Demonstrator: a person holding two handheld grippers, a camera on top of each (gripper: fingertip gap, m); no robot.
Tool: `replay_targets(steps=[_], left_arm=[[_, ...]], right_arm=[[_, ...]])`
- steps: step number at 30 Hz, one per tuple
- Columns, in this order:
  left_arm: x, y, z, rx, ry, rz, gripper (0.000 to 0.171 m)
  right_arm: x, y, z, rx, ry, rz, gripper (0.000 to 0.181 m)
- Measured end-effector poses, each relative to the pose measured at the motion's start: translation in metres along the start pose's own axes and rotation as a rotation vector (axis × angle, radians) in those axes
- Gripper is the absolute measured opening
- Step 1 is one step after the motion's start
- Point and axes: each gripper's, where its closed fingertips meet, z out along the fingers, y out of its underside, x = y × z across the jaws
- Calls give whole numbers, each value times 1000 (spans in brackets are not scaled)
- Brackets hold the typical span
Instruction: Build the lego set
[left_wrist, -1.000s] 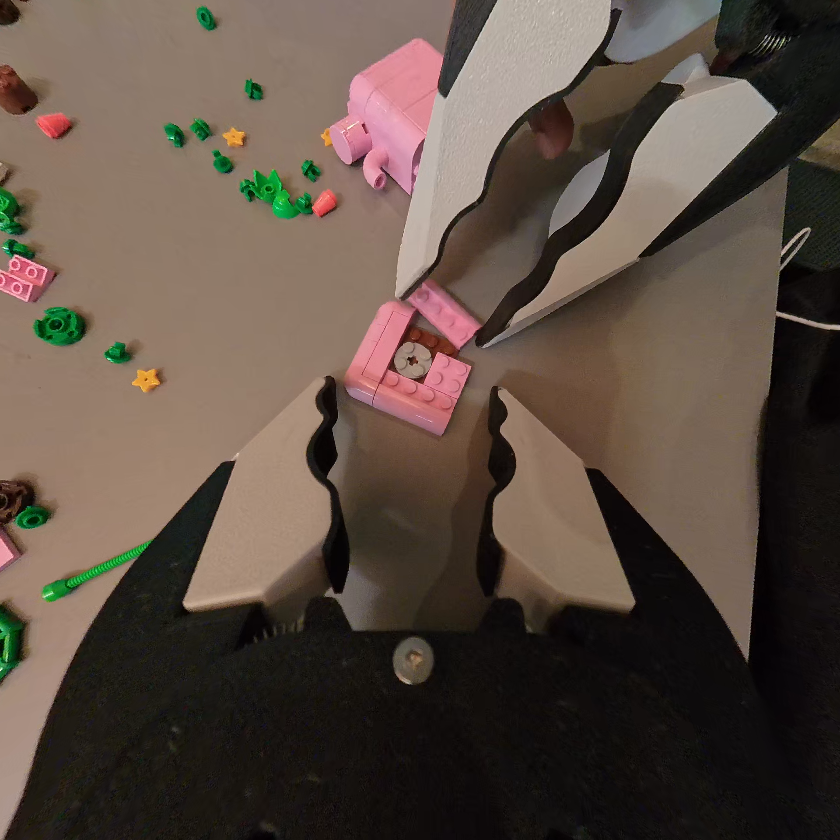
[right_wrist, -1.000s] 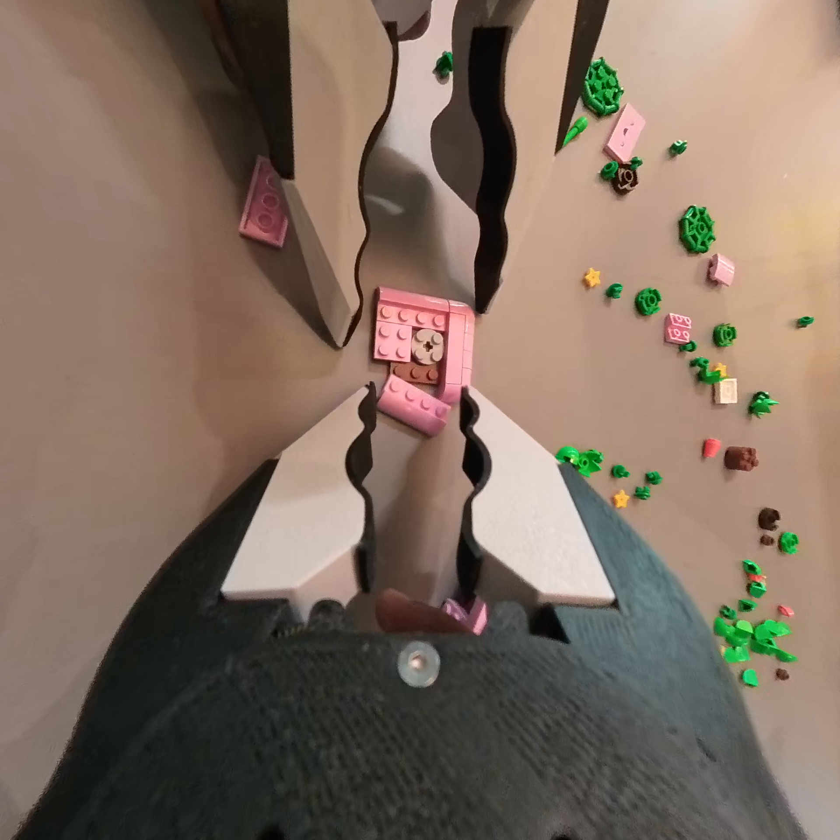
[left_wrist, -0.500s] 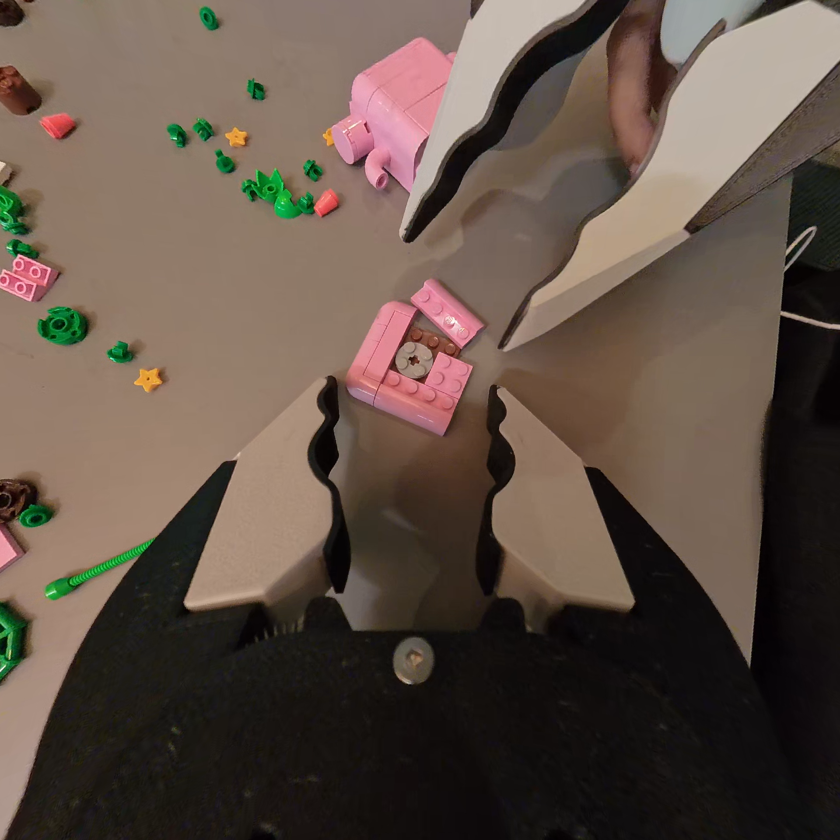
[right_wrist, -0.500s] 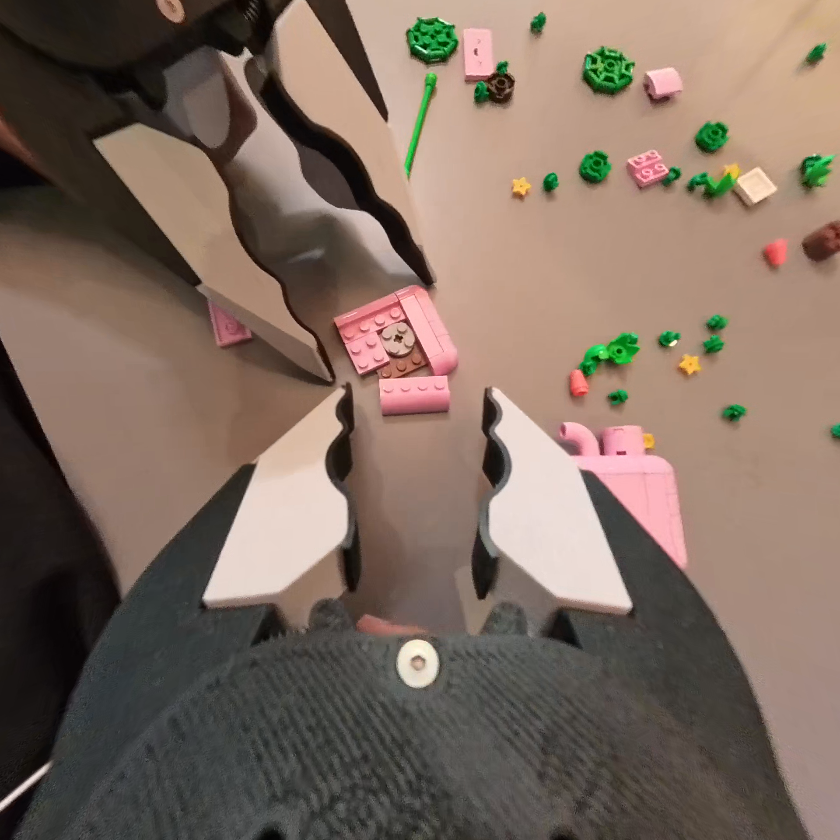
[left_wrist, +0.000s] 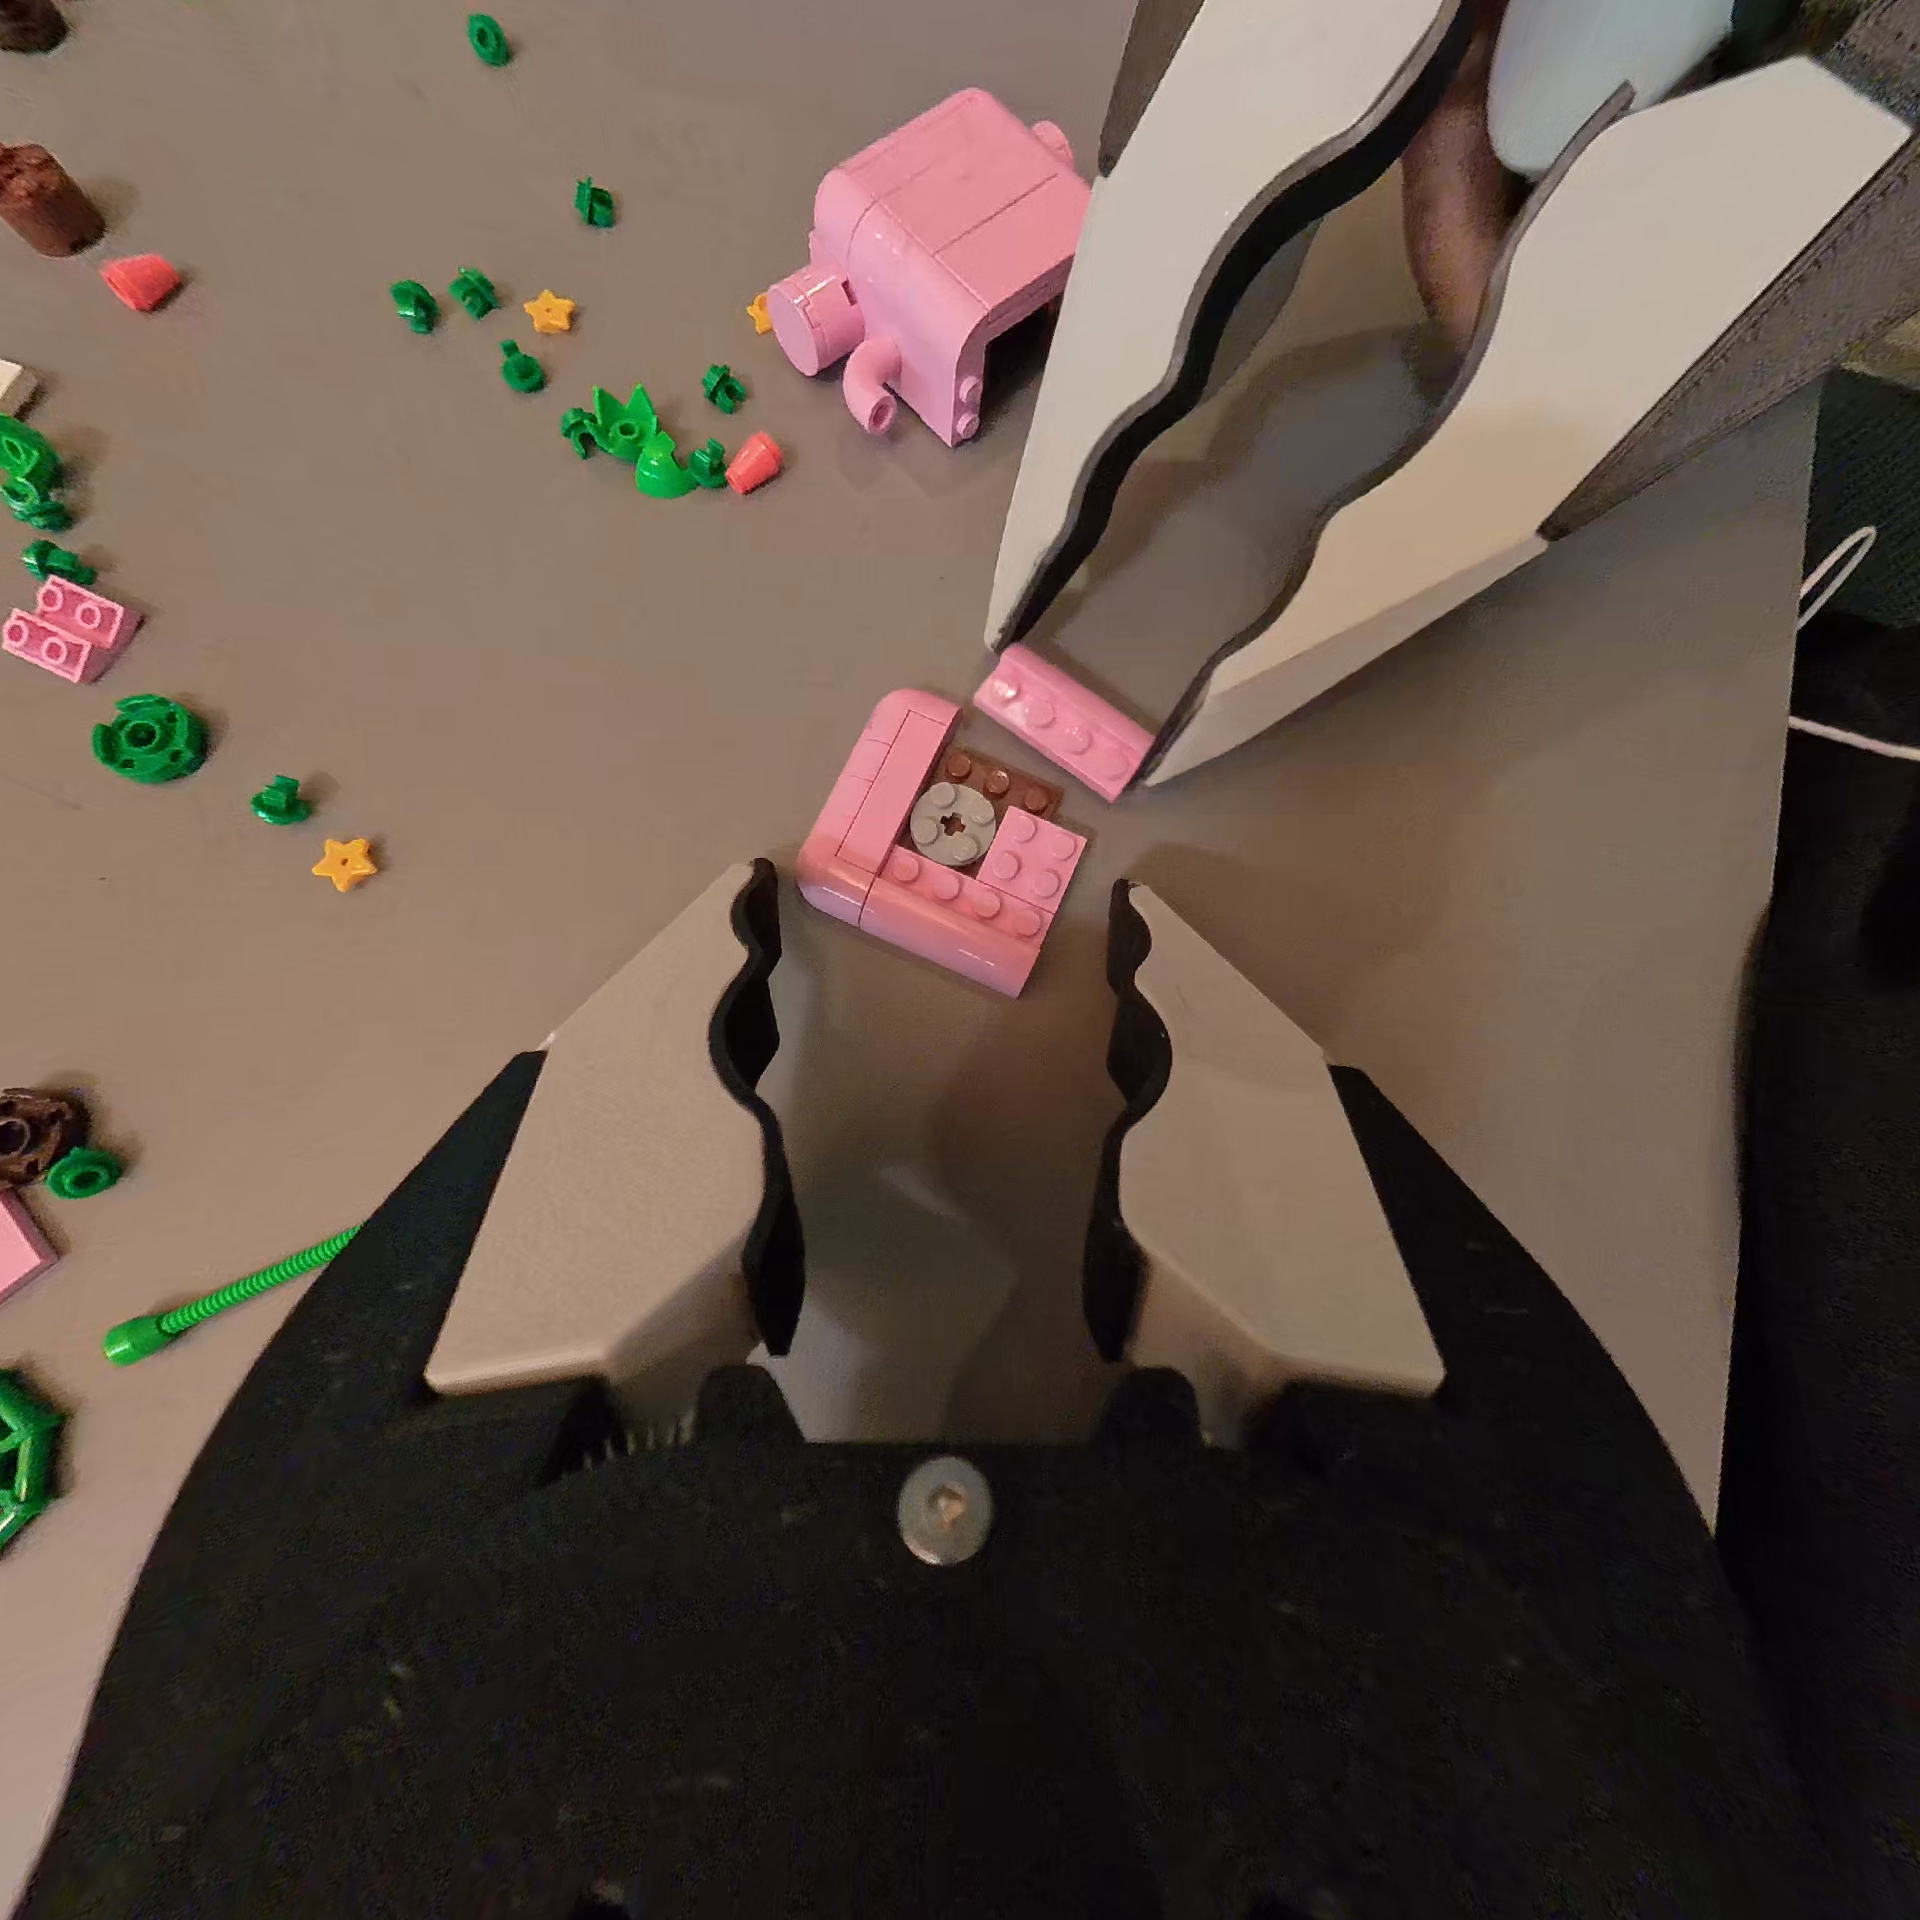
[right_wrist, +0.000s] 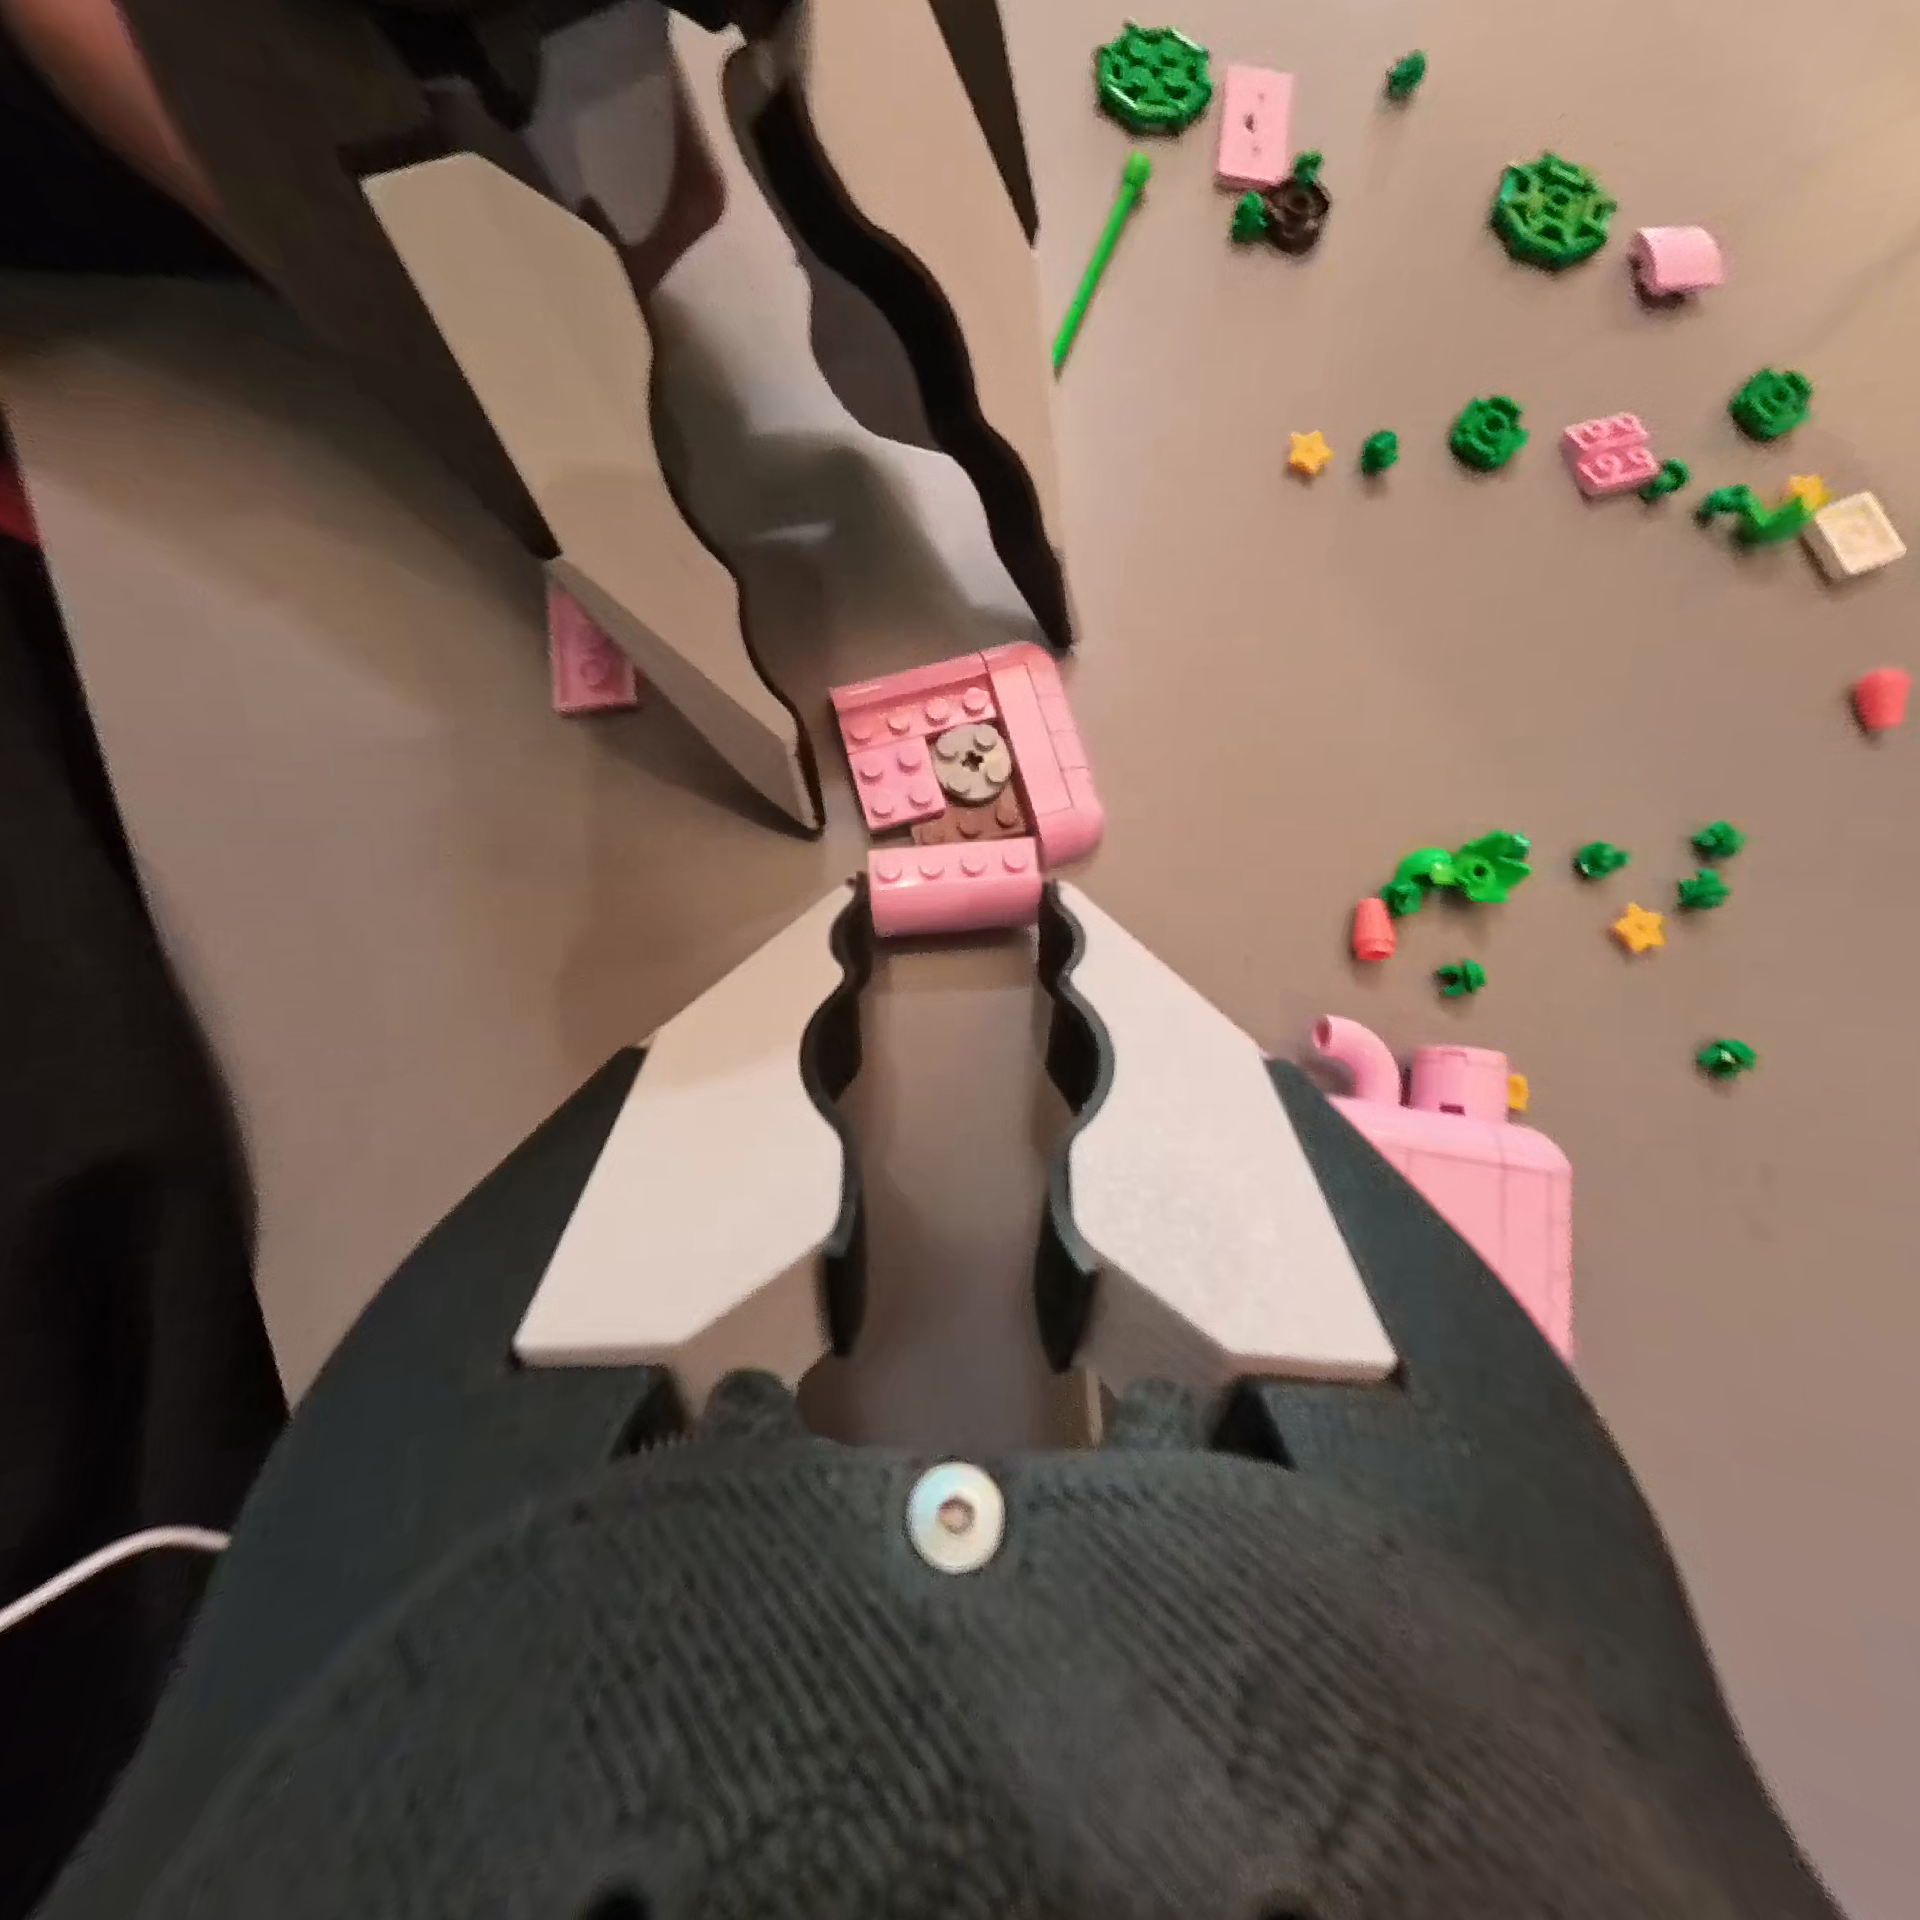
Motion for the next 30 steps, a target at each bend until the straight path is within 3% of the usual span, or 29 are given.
replay_targets(steps=[9,17,23,30], left_arm=[[0,0,0,3,11,-9,53],[0,0,-1,5,15,-15,49],[0,0,-1,5,14,-16,49],[0,0,-1,5,12,-16,48]], right_arm=[[-2,-3,9,16,-11,-267,31],[-1,-2,10,4,-22,-293,31],[-1,-7,7,25,7,-301,42],[-3,-5,1,17,4,-255,35]])
